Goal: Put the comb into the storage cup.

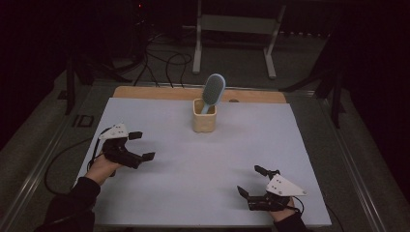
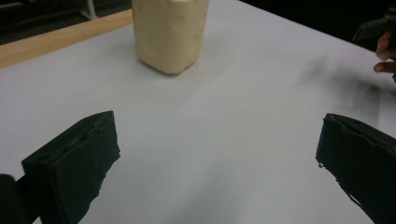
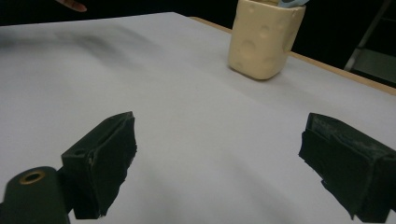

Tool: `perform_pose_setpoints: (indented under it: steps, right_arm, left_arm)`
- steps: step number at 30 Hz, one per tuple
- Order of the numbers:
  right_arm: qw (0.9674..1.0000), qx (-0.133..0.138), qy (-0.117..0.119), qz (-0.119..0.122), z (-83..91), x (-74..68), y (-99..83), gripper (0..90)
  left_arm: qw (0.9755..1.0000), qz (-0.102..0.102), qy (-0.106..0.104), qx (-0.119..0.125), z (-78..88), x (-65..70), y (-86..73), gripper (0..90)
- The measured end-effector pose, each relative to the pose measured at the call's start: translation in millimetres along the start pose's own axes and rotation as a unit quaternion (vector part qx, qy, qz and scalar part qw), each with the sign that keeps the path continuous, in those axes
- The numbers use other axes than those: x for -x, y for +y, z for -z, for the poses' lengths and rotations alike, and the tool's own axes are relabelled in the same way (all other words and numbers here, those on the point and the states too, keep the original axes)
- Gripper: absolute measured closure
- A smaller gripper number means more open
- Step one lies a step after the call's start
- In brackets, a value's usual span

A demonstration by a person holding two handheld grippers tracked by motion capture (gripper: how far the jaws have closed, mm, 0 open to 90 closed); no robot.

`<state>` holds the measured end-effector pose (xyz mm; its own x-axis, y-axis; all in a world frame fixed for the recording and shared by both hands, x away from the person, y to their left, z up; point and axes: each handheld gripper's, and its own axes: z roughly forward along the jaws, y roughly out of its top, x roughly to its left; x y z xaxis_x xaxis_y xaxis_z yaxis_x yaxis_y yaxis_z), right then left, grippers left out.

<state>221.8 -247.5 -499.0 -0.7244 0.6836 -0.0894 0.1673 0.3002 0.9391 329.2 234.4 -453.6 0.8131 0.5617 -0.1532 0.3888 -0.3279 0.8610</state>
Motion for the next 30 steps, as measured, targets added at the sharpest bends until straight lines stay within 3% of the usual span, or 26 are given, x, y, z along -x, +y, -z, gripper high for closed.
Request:
perform_pose_setpoints:
  steps: [13, 19, 23, 30]
  right_arm:
    - [1.0000, -0.001, -0.001, -0.002, -0.6, -0.2, 0.0, 10.1]
    - [1.0000, -0.001, 0.000, -0.002, -1.0, 0.0, -0.2, 10.0]
    - [1.0000, -0.001, 0.000, -0.002, -0.8, -0.4, 0.1, 10.0]
    - [1.0000, -0.002, 0.000, -0.001, -1.1, -0.2, 0.0, 10.1]
  left_arm:
    - [0.9999, -0.004, 0.009, -0.002, 20.3, 15.5, -34.5, 0.0]
    - [0.9998, 0.015, 0.011, 0.003, 28.4, 19.9, -51.4, 0.0]
    - [0.9997, 0.007, 0.022, -0.008, 31.6, 25.2, -60.4, 0.0]
    - [0.9993, 0.018, 0.033, -0.006, 39.1, 29.5, -74.9, 0.0]
